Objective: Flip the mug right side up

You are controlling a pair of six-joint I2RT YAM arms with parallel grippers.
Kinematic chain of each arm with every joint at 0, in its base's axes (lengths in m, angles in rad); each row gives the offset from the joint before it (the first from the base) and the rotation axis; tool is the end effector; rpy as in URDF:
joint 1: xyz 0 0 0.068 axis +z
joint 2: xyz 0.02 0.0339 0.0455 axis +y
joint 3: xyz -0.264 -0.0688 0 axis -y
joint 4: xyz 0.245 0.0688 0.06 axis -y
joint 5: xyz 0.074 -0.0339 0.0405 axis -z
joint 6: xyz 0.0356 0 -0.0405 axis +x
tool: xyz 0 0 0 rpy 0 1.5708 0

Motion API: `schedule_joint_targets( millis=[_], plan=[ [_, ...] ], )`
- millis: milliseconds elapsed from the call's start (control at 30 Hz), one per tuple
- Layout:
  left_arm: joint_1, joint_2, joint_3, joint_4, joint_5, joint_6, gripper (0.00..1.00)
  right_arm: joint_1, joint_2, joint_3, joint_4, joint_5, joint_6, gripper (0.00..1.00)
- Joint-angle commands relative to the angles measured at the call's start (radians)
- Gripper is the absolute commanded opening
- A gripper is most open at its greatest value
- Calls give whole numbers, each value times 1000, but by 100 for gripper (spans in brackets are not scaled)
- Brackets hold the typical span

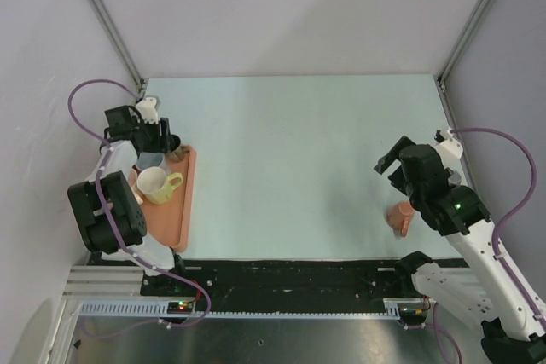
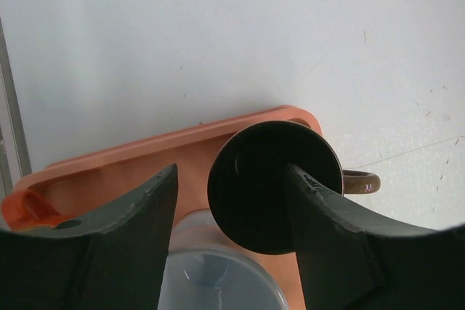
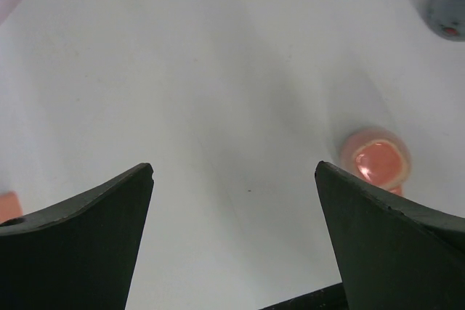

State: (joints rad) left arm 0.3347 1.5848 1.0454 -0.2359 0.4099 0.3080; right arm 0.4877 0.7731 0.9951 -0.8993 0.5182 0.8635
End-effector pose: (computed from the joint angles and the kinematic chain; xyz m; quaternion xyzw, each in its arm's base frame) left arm 0.3266 0.0986 0.2285 0.0668 0.9036 -0.0582 0.4191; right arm 0.1307 0.0494 0.3446 0.2716 0.8357 0.0809 0.4704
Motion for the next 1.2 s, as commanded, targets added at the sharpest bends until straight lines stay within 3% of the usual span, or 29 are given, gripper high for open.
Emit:
schedule_joint_targets(
  millis=[0,300,433,600,767,967,1167],
  plan=[
    [21,-24,54,-44,25,16,67,-91,4,1,-87,52,12,100],
    [21,-117,130,-118,6,-29,78,-513,2,-124,-136,-240,-15,99],
    [13,-172,167,-176,7,-56,80,-642,-50,-225,-174,-295,18,99],
    [-20,-227,210,-271,27,-65,80,-728,-81,-378,-40,-476,-15,97],
    [-32,-250,221,-318,52,-78,80,-657,-7,-408,129,-603,-74,89],
    [-34,-256,222,-335,32,-60,80,-405,180,-369,289,-614,-81,86],
    [-34,-260,227,-351,37,-50,80,-156,363,-183,190,-441,-145,91]
  ],
)
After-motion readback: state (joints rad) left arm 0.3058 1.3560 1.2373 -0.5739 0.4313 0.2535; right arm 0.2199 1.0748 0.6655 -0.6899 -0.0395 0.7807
